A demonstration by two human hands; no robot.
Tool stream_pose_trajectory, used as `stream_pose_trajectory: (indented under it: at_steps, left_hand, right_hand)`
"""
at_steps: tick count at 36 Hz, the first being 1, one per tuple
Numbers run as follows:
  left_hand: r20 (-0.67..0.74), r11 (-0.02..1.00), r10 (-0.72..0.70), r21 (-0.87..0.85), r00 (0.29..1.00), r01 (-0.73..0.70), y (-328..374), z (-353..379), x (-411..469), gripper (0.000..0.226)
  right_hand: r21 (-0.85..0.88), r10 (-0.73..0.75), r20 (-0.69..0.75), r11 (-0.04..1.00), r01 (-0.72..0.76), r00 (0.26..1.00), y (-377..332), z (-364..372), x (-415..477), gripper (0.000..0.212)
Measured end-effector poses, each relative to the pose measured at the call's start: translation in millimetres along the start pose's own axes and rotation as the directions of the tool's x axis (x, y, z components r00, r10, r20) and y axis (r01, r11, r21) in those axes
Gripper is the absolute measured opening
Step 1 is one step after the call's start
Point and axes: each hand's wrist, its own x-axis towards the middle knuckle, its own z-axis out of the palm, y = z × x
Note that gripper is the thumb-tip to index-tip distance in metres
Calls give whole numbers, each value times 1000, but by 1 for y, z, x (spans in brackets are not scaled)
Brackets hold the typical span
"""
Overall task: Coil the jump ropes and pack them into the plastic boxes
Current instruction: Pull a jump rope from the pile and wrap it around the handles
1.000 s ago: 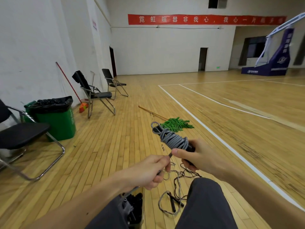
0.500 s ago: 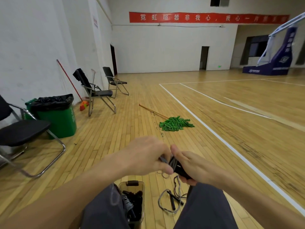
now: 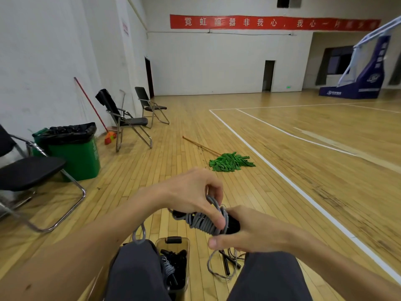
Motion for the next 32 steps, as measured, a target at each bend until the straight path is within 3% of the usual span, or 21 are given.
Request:
stream_pose_trajectory:
  at_steps: [5, 9, 11, 15, 18, 20, 24, 28, 32]
  left_hand:
    - [118, 997, -7, -75, 993, 16, 2, -3, 4, 37]
    - [214, 965, 6, -256, 977, 50, -3, -6, 0, 25]
    - [200, 886, 27, -459, 979, 70, -9, -8, -4, 16]
    - [106, 652, 12, -755, 994, 72, -29, -1, -8, 18]
    - [57, 635, -23, -771, 998, 58, -37, 12, -14, 8]
    - [41, 622, -87, -778, 995, 86, -32, 19, -17, 18]
    - [-18, 423, -293, -899, 956, 113, -22, 34, -14, 15]
    - [-23, 405, -435, -898, 900, 173, -17, 51, -14, 17]
    - [-27, 447, -451, -872, 892, 199, -13, 60, -10, 19]
  right_hand:
    - [-134, -38, 3, 990, 39, 999, -6, -1, 2, 23]
    - [-64, -102, 35, 993, 104, 994, -9, -5, -1, 22]
    - [33, -179, 67, 984, 178, 981, -11, -8, -3, 18]
    - [213, -277, 49, 942, 260, 960, -16, -15, -4, 24]
    - [283, -287, -42, 915, 287, 957, -14, -22, -3, 29]
    - [287, -279, -98, 911, 295, 955, -13, -23, -3, 25]
    - [312, -200, -227, 912, 265, 953, -8, -20, 2, 13]
    - [337, -58, -370, 922, 192, 927, 2, -22, 12, 12]
    - [165, -53, -395, 978, 127, 917, 14, -18, 22, 26]
